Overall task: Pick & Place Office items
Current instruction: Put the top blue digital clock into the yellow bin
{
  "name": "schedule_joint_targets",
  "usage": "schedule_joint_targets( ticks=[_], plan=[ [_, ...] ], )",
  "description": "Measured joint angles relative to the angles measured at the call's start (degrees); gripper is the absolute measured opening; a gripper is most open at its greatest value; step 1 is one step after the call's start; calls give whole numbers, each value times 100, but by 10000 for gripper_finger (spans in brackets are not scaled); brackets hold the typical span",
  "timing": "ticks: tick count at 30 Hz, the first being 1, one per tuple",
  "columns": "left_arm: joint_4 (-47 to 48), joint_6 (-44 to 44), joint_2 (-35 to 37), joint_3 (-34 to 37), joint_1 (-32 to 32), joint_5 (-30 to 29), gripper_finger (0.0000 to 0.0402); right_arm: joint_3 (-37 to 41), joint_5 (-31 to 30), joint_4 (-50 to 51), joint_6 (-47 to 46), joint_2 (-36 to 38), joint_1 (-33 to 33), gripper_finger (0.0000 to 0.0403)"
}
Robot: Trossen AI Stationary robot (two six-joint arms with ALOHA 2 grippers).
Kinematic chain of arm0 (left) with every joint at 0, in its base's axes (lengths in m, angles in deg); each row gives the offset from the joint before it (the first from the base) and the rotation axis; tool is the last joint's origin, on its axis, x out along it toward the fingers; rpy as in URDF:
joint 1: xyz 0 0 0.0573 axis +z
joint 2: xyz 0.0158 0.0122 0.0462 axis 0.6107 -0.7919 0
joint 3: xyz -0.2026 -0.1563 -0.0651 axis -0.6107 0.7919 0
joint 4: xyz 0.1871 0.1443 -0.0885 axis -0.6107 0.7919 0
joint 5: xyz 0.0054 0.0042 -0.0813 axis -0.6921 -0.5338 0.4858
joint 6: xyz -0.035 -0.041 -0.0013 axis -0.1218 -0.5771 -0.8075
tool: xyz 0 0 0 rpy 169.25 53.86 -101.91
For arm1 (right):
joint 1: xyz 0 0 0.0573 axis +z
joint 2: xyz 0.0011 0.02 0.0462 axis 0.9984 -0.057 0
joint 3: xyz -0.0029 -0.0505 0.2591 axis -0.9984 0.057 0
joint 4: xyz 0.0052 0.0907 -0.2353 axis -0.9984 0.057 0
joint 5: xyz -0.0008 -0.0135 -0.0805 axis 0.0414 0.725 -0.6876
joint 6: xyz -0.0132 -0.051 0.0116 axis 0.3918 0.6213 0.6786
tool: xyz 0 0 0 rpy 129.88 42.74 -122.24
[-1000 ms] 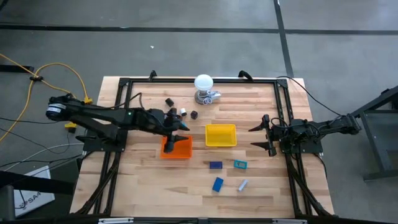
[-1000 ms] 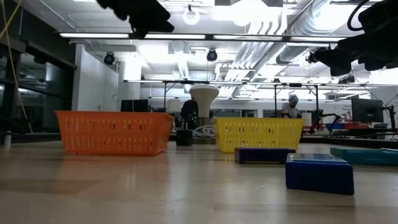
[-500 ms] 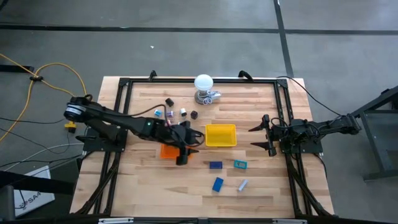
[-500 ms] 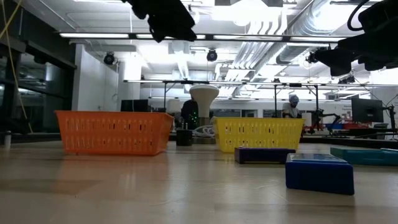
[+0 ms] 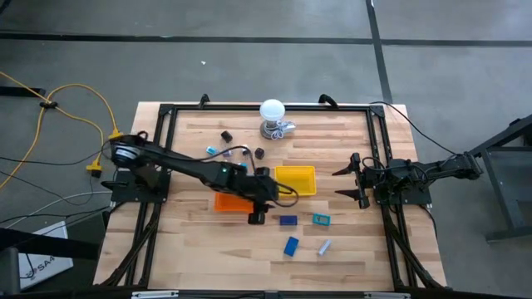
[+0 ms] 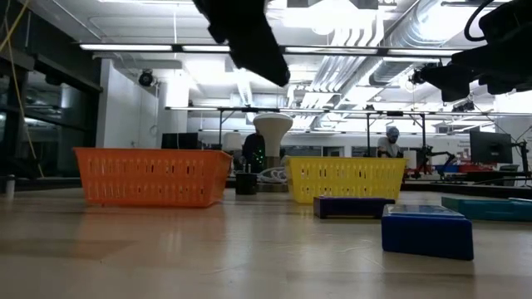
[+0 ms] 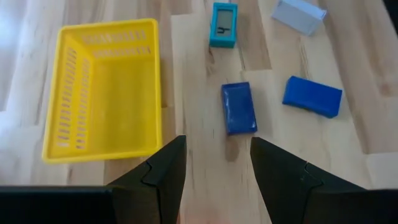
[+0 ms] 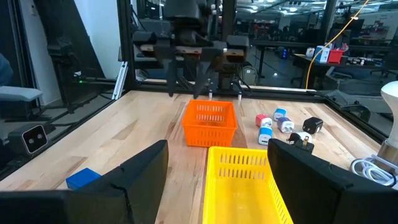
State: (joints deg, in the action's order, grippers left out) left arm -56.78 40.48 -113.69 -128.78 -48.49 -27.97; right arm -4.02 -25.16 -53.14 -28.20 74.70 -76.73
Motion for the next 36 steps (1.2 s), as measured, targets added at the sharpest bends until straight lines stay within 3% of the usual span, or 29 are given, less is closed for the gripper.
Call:
schedule_joint_targets(
  ticks=[10,36],
  plan=[
    [631,-11,-912,-1000,109,429,172,-1,0,0,-1,0,0,263],
    [131,-466,-1482,-1020,74,817,172,-2,8,11,0,-42,1,263]
  ],
)
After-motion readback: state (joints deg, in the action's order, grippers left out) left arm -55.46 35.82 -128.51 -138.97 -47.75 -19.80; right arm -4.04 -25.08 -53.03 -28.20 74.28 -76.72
